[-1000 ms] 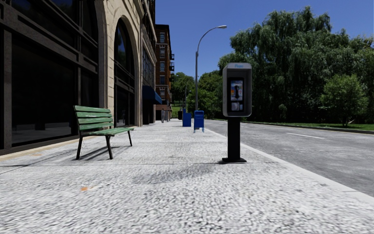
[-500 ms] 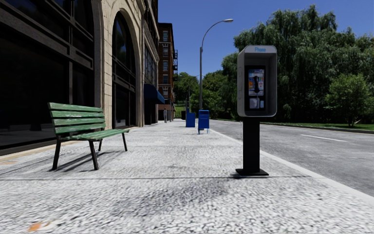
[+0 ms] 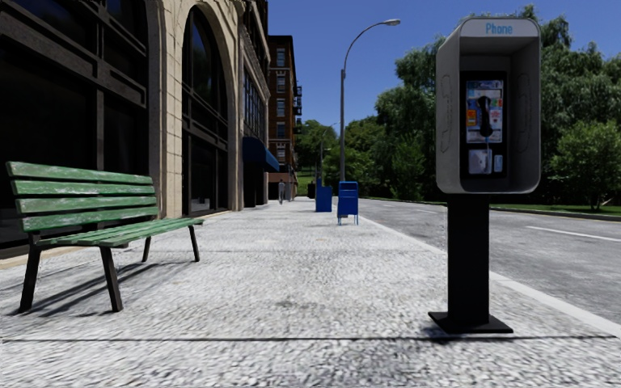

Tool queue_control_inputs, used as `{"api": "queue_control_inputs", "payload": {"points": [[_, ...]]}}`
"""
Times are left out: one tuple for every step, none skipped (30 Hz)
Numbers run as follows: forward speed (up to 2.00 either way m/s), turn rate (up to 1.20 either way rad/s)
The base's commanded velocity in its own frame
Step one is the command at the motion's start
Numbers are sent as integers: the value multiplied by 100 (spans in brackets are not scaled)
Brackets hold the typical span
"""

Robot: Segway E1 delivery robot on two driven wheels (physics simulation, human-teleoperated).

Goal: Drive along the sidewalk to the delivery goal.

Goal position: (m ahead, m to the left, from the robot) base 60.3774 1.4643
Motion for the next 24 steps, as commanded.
{"api": "queue_control_inputs", "payload": {"points": [[147,29],[147,29],[147,29],[147,29],[147,29],[147,29],[147,29],[147,29],[147,29],[147,29],[147,29],[147,29],[147,29],[147,29],[147,29],[147,24],[147,24],[148,8],[149,0],[152,0],[152,0],[154,0],[155,0],[156,0]]}}
